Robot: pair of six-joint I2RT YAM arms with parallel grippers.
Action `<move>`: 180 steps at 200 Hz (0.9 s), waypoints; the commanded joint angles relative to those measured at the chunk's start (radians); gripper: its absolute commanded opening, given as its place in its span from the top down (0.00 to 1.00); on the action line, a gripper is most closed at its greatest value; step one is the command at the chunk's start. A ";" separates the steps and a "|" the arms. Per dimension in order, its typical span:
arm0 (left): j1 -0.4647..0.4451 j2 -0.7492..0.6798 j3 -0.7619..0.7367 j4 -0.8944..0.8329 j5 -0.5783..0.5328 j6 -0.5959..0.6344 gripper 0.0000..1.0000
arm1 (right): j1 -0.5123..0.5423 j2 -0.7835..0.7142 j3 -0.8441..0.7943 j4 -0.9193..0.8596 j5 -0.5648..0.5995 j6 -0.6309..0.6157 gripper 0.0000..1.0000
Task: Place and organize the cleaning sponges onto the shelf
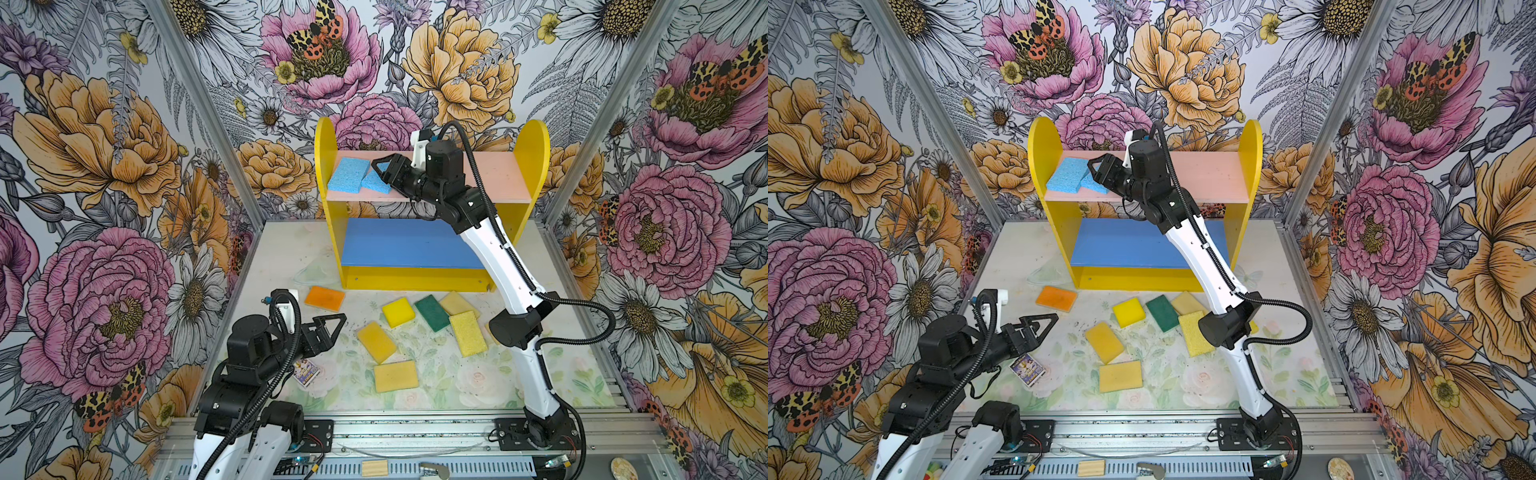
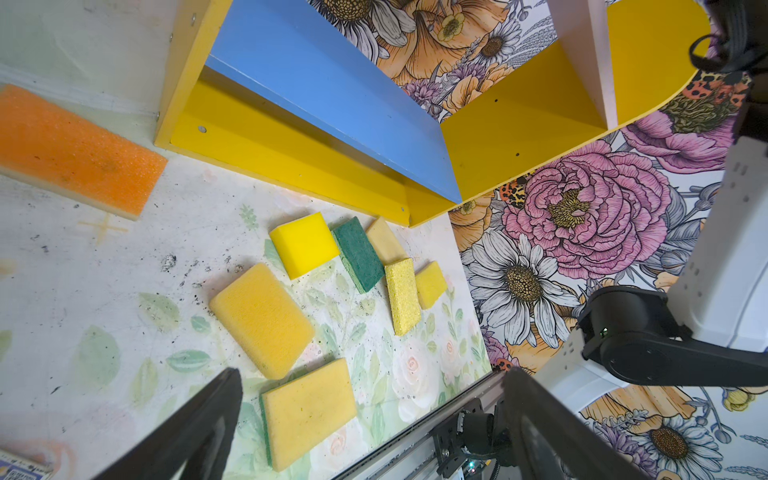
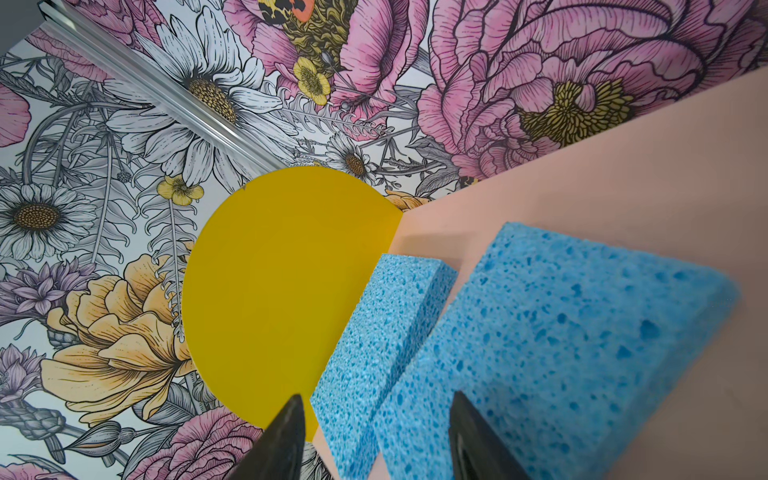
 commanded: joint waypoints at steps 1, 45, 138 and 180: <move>-0.010 0.041 0.082 0.073 0.019 0.009 0.01 | 0.018 -0.067 -0.005 -0.066 -0.018 -0.063 0.43; -0.056 0.179 0.290 0.138 0.044 -0.015 0.01 | 0.023 -0.225 -0.130 -0.067 -0.075 -0.149 0.42; -0.317 0.796 1.021 0.186 -0.093 0.134 0.01 | -0.038 -0.759 -0.846 -0.066 0.036 -0.238 0.41; -0.312 1.176 1.446 0.187 -0.047 0.122 0.01 | -0.039 -0.941 -1.092 -0.065 0.042 -0.234 0.41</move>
